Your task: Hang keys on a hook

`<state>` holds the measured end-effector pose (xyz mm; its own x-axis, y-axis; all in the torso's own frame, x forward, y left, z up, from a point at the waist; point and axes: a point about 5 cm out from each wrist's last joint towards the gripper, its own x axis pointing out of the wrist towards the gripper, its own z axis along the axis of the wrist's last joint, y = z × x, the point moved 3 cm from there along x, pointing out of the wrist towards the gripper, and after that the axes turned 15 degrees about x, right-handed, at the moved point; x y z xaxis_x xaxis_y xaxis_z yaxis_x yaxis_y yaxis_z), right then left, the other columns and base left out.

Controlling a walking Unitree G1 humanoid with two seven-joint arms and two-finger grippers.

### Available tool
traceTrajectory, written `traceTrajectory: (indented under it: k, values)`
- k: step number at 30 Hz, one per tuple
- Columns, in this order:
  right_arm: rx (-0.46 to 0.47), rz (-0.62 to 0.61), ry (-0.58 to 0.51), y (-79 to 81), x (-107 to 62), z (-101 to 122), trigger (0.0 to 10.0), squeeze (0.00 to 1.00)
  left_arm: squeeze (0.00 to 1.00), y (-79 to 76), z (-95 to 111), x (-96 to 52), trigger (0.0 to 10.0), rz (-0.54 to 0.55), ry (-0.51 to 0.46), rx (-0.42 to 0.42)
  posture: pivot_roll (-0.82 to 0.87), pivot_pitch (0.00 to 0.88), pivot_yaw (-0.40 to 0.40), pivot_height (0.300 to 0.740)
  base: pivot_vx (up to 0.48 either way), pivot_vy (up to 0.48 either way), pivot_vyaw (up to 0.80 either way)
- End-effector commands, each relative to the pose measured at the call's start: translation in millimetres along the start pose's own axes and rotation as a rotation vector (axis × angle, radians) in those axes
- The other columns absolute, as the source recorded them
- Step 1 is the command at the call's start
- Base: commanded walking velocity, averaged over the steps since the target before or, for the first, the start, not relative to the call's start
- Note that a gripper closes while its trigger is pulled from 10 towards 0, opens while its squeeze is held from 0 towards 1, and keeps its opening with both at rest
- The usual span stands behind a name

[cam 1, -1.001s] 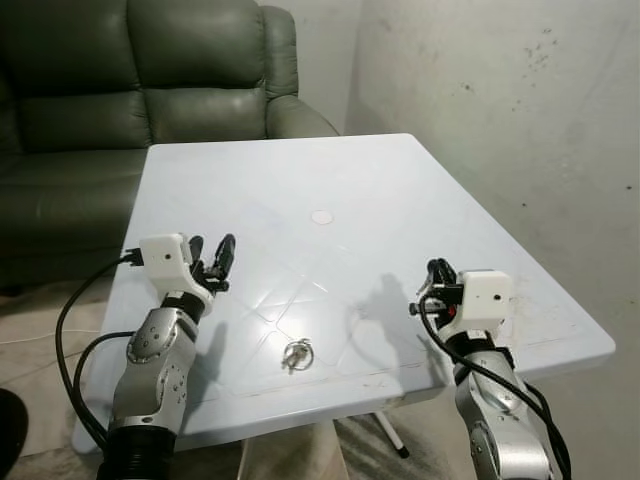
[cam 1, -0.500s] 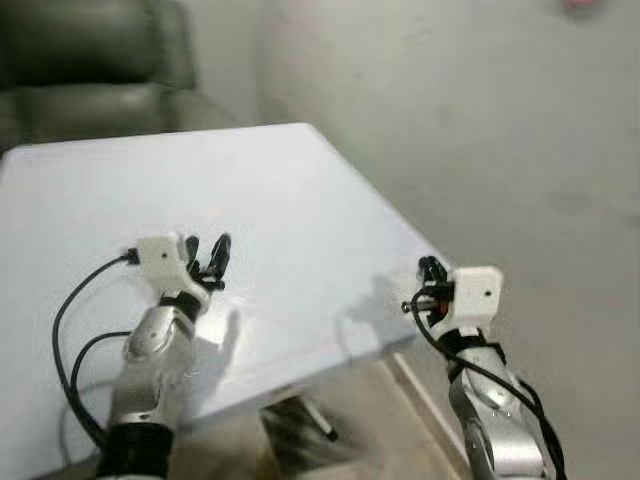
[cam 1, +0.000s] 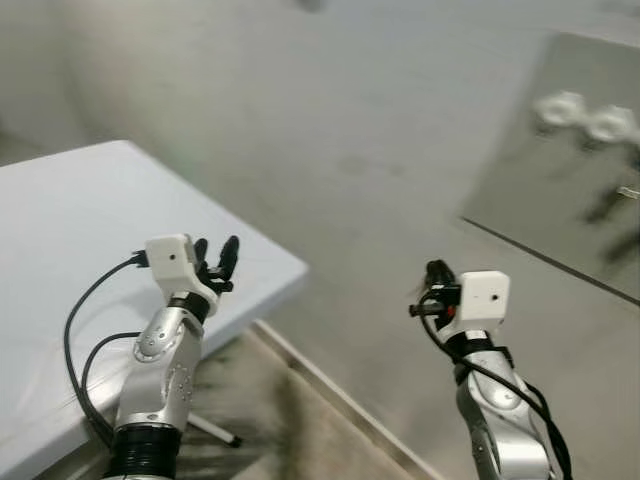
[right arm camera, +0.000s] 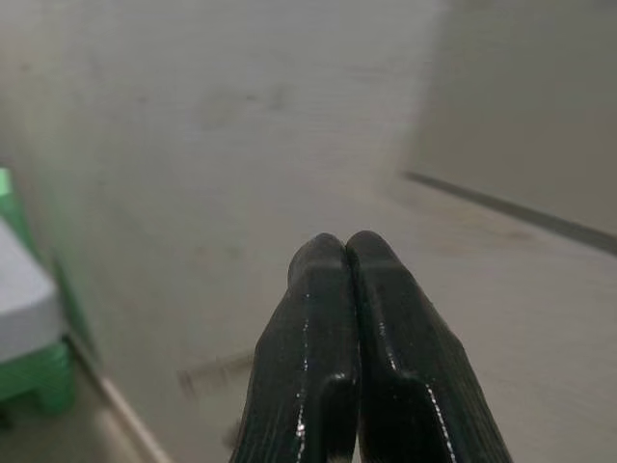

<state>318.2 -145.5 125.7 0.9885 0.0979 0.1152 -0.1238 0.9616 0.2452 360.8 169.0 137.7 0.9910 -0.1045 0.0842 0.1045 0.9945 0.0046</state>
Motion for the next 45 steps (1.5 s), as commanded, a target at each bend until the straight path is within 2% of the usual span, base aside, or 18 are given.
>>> traceTrajectory:
  k: [1,8,18,24,37,45]
  values:
    - [-0.006,0.013,-0.028,0.5,3.1,10.0,10.0,0.0,0.0,-2.1,2.8,1.5,10.0,-0.003,-0.004,-0.009,0.03,0.0,-0.056,0.74,0.0,0.0,-0.77]
    - [-0.007,0.018,-0.027,1.3,2.3,10.4,10.0,0.0,0.0,-2.2,1.7,1.3,10.0,-0.001,0.006,-0.027,0.02,0.0,-0.058,0.74,0.0,0.085,-0.77]
    - [-0.008,0.022,-0.021,1.9,0.7,10.1,10.0,0.0,0.0,-1.2,-1.4,0.0,10.0,0.017,0.022,-0.046,0.02,0.0,-0.063,0.74,0.0,0.453,-0.77]
    - [-0.009,0.025,-0.018,2.1,0.8,10.7,10.0,0.0,0.0,-1.6,-5.4,-0.5,10.0,0.029,0.051,-0.066,0.02,0.0,-0.065,0.74,0.0,0.0,-0.77]
    - [-0.007,0.023,-0.016,3.0,2.3,12.2,10.0,0.0,0.0,0.5,-8.5,-0.7,10.0,0.061,0.087,-0.05,0.03,0.0,-0.065,0.74,0.0,0.0,-0.77]
    - [0.003,0.011,-0.032,1.8,2.6,14.6,10.0,0.0,0.0,-2.7,-7.8,-0.4,10.0,0.061,0.088,-0.045,0.02,0.0,-0.056,0.74,0.0,0.0,-0.19]
